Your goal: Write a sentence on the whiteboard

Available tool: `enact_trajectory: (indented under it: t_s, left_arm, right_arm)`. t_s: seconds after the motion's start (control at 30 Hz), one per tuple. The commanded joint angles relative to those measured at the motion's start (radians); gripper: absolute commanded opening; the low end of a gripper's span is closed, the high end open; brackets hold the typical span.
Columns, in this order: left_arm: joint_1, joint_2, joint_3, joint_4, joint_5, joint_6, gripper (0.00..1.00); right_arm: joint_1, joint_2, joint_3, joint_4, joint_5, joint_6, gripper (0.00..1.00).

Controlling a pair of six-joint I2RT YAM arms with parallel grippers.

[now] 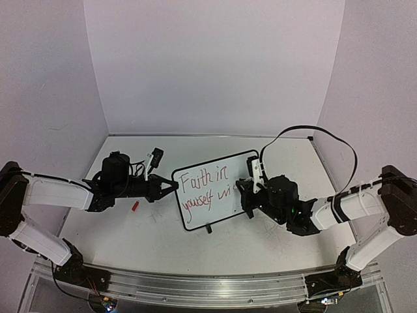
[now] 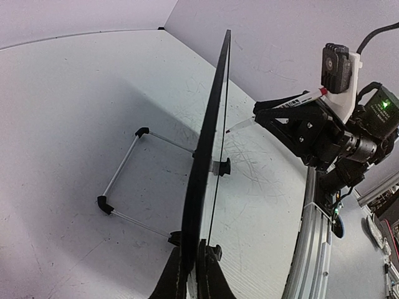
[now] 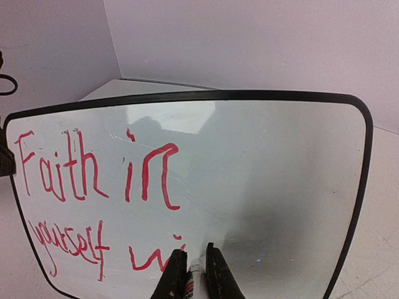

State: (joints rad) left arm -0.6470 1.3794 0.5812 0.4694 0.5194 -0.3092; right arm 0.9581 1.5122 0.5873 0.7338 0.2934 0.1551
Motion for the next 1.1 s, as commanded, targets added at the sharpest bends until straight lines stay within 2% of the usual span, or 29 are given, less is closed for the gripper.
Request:
enact_trajectory:
  t_s: [0.0,0.6,1.07]
  left_arm:
    - [-0.001,-0.019,0.023,-0.016,-0.026,0.048,0.0]
    - [-0.001,-0.023,0.023,-0.018,-0.027,0.05,0.0]
    - [-0.002,-0.016,0.029,-0.02,-0.025,0.051,0.0]
  right_arm:
    - [-0.003,0.019,0.05,0.051,-0.008,-0.015,0.0]
    - [-0.008,0.063,0.061,0.021,0.036,-0.003,0.0]
    - [0.005,0.05,0.003,-0.005,0.008,0.061,0.0]
